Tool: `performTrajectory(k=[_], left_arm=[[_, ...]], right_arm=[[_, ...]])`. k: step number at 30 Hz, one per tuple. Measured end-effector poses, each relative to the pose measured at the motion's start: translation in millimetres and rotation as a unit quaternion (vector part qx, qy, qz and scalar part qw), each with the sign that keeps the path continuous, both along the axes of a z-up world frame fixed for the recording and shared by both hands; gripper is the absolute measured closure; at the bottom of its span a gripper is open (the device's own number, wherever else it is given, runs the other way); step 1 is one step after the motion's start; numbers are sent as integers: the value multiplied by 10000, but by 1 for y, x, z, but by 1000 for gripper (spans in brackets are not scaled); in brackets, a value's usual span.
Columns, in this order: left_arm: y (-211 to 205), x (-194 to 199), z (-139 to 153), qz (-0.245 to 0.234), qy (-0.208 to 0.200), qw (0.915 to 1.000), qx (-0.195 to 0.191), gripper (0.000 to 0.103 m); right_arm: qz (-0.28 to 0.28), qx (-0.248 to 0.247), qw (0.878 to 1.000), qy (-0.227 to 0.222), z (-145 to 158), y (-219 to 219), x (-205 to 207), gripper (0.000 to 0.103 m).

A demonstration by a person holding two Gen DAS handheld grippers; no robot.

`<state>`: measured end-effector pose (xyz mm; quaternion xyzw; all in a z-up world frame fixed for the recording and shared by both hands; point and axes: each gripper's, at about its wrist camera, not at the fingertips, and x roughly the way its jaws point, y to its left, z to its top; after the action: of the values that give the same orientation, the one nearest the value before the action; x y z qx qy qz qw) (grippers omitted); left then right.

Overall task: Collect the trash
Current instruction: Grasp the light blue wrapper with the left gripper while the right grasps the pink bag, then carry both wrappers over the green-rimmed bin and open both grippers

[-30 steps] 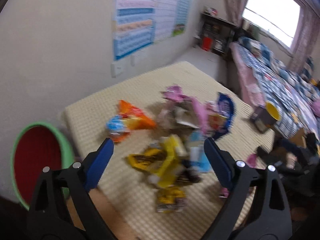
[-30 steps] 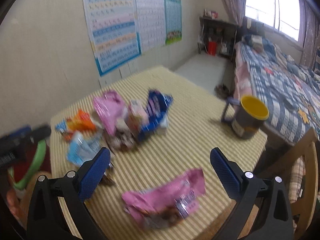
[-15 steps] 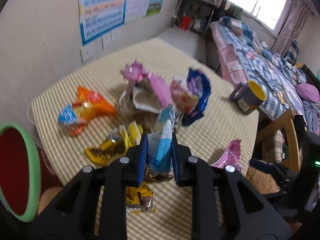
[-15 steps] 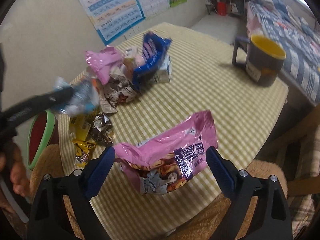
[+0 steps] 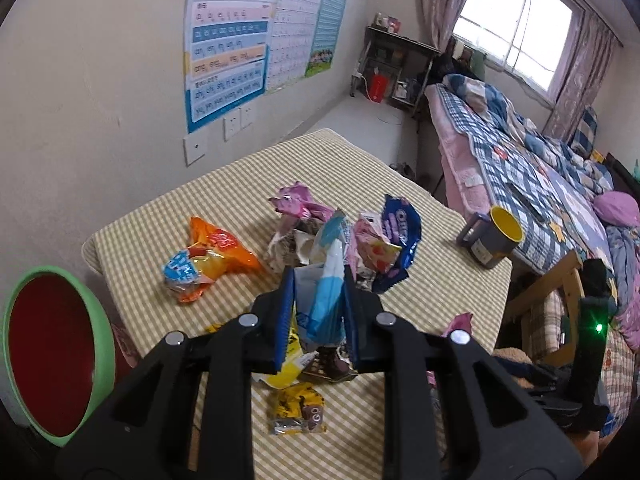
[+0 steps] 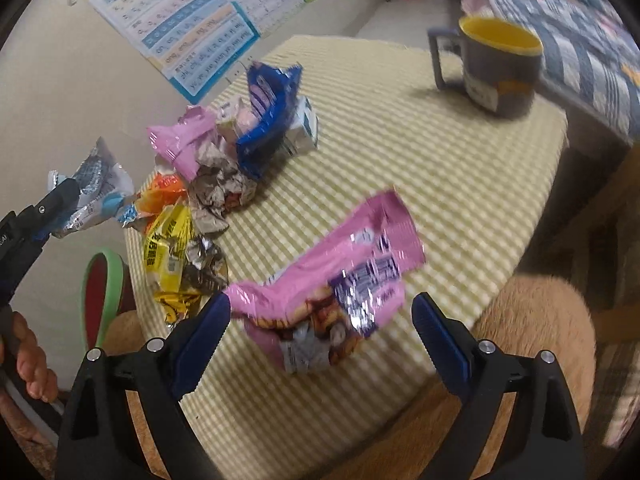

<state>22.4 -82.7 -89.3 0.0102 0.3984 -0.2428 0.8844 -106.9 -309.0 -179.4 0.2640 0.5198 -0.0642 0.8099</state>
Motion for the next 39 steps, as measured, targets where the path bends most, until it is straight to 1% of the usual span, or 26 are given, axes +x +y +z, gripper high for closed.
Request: performTrajectory(k=[7,11,12,13,14,15,16,17,19,21,24,28,30,33,37,39], left_arm=[[11,-1,-1,133,11,9999,-27,81],[26,-1,-1,269,-8,9996,-122,81],[31,-1,0,315,-12,9994,-144,81],[35,0,0,361,-9,9992,-167,81],[39,1,0,399,1,9990,-188,81],[44,2,0,463,11,9987,-223,81],[48,3,0,499,14,9985,-244,81],[52,4,0,549,12,9981,-262,81],[62,5,0,657,2,9974,-291,81],[74,7,2,782,-10,9965,-301,81],[88,9,4,886,-76,9957,-270,81],[113,10,4,1112,-154,9935,-185,81],[126,12,4,1259,-179,9918,-135,81],[148,14,3,1486,-185,9887,-86,81],[179,14,-5,1788,-119,9838,-58,81],[198,14,-12,1987,-23,9800,-52,81]], right_arm=[[-163,238,9986,432,-24,3,16,14],[107,47,9986,512,-29,19,30,15],[216,16,9986,483,-30,24,33,21],[321,69,9985,445,-30,28,35,31],[379,177,9983,411,-31,30,36,37],[426,355,9979,349,-31,32,37,52],[453,527,9973,253,-29,34,35,59],[462,422,9977,243,-26,36,35,59],[530,284,9981,136,-18,38,33,64],[514,221,9984,-12,-6,39,30,65],[581,-125,9976,-348,23,45,30,65],[887,-555,9913,-801,59,67,37,65],[1108,-718,9865,-971,71,86,45,65],[1487,-940,9773,-1180,83,117,62,64],[2008,-845,9673,-1296,84,162,87,64],[2241,-849,9615,-1345,84,182,99,64]])
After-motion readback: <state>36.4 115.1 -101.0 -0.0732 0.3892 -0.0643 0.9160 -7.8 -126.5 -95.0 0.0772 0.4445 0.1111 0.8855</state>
